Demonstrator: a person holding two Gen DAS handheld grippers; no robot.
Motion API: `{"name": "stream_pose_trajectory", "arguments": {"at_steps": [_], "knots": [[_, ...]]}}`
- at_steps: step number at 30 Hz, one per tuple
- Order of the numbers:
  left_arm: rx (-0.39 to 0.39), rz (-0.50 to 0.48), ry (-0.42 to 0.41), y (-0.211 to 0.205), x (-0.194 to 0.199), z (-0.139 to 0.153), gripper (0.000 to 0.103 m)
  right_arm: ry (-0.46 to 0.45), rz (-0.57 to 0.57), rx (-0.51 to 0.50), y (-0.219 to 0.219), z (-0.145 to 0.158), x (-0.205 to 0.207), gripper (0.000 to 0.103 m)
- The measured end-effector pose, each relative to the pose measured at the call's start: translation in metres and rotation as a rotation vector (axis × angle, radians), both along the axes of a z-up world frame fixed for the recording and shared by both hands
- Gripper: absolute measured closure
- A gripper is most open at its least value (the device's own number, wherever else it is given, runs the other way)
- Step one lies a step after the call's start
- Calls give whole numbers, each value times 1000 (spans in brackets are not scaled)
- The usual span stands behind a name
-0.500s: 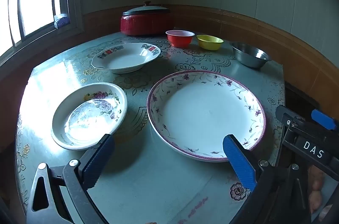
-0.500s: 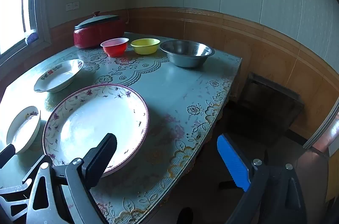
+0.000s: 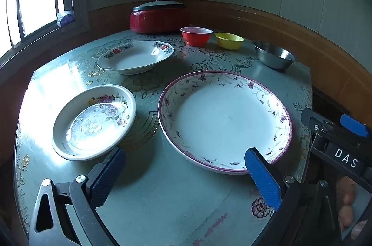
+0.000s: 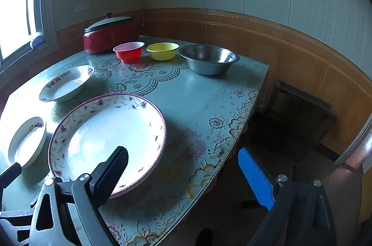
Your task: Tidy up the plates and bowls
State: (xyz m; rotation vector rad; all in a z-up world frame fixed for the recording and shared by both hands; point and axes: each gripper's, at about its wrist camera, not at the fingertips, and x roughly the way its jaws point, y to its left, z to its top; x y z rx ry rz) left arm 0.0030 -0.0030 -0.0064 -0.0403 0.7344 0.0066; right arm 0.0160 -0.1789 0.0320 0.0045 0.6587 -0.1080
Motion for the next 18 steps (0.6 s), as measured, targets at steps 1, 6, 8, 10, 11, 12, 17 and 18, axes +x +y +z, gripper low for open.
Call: {"name": "stream_pose_trajectory", "arguments": {"at_steps": [1, 6, 8, 10, 11, 12, 17, 18], "knots": [[0, 0, 1, 0, 0, 0, 0, 1, 0, 2, -1, 0, 0, 5], [1, -2, 4, -1, 1, -2, 0, 3, -3, 6, -3, 1, -1, 5], [1, -4, 5, -2, 1, -2, 0, 3, -3, 8, -3, 1, -1, 5], [2, -7, 4, -2, 1, -2, 0, 3, 3, 8, -3, 1, -1, 5], [2, -7, 4, -3, 1, -2, 0, 3, 6, 9, -2, 1, -2, 5], [2, -7, 3, -3, 0, -3, 0, 2, 8, 8, -2, 0, -2, 5], [2, -7, 3, -3, 0, -2, 0, 2, 16, 13, -1, 0, -2, 5], [2, -7, 3, -3, 1, -2, 0, 2, 18, 14, -1, 0, -2, 5]]}}
